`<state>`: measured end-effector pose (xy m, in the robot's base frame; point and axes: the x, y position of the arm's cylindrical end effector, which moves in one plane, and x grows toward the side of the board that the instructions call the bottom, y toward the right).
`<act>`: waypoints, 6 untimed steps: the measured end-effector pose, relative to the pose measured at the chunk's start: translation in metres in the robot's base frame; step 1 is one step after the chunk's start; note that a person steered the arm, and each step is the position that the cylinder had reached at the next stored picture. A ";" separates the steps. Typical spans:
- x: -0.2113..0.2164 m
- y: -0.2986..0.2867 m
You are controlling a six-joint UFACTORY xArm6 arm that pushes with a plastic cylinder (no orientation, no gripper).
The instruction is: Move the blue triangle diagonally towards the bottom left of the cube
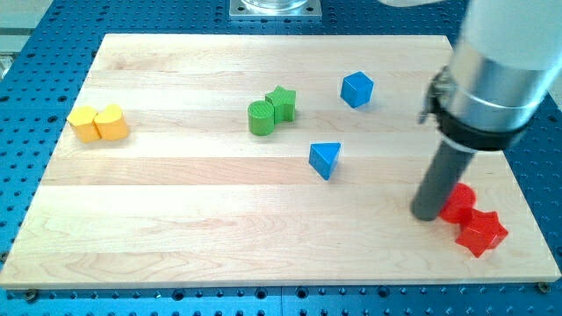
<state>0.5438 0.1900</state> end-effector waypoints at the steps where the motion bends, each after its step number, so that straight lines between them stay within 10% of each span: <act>1: -0.014 -0.011; 4: -0.062 -0.206; 6: -0.065 -0.171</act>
